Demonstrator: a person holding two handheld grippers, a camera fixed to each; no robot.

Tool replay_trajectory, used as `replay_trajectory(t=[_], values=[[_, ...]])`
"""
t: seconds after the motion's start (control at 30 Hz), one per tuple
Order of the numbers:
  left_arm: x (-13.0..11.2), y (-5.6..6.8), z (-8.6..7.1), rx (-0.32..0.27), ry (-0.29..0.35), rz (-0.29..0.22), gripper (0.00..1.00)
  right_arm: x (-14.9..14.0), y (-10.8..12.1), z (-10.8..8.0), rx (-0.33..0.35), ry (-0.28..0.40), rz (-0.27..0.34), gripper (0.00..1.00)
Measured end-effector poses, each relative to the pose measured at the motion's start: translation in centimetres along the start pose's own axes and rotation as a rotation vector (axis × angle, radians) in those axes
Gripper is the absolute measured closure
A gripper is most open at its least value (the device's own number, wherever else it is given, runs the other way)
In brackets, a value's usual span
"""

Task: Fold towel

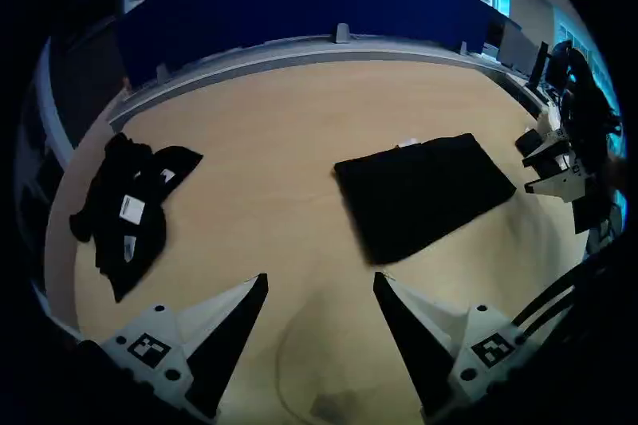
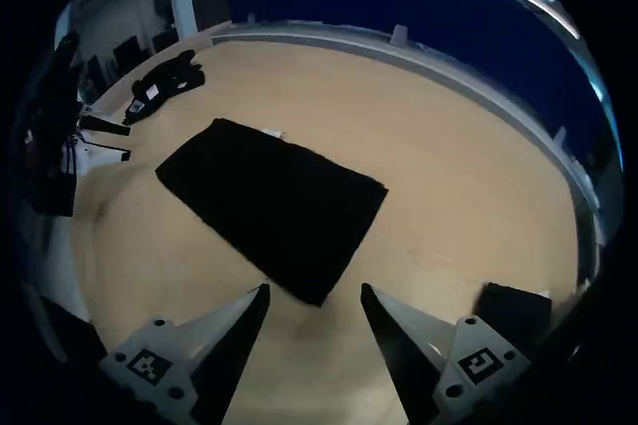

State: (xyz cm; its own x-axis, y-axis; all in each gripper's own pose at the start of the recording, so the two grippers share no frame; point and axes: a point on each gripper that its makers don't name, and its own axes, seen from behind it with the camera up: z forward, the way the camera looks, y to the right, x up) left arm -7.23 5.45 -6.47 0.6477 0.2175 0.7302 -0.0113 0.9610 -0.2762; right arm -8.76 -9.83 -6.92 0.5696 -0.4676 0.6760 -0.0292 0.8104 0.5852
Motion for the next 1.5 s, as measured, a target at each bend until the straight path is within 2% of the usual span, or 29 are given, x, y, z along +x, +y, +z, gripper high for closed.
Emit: replay_trajectory(t=[0.2,0.4,0.6,0.9,1.13,1.27,1.4,1.5], values=[[-3.0,-1.6,-2.1,0.048,-0.009,-0.073,0.02,-0.3,-0.9,0.6,0.028,-0.021,-0.049,0.12],[-4.8,-2.5,-3.7,0.077,-0.011,-0.120,0.02,-0.1,-1.1,1.2,0.036,-0.031,-0.075,0.12],[-6.0,-2.9,-4.9,0.098,-0.013,-0.131,0.02,-0.1,-0.9,1.5,0.033,-0.046,-0.097,0.14],[-7.3,-3.3,-6.9,0.121,-0.013,-0.157,0.02,-1.7,-0.6,2.3,0.038,-0.086,-0.107,0.24],[-8.3,-3.2,-7.7,0.127,-0.021,-0.175,0.02,-2.1,-0.6,2.5,0.046,-0.099,-0.117,0.25],[-8.6,-3.1,-7.9,0.127,-0.022,-0.180,0.02,-2.0,-0.5,2.7,0.053,-0.103,-0.121,0.39],[-8.6,-2.8,-8.2,0.124,-0.021,-0.180,0.02,-2.1,-0.4,3.0,0.059,-0.112,-0.118,0.59],[-8.7,-2.8,-8.4,0.125,-0.021,-0.175,0.02,-2.0,-0.2,3.1,0.059,-0.113,-0.114,0.82]])
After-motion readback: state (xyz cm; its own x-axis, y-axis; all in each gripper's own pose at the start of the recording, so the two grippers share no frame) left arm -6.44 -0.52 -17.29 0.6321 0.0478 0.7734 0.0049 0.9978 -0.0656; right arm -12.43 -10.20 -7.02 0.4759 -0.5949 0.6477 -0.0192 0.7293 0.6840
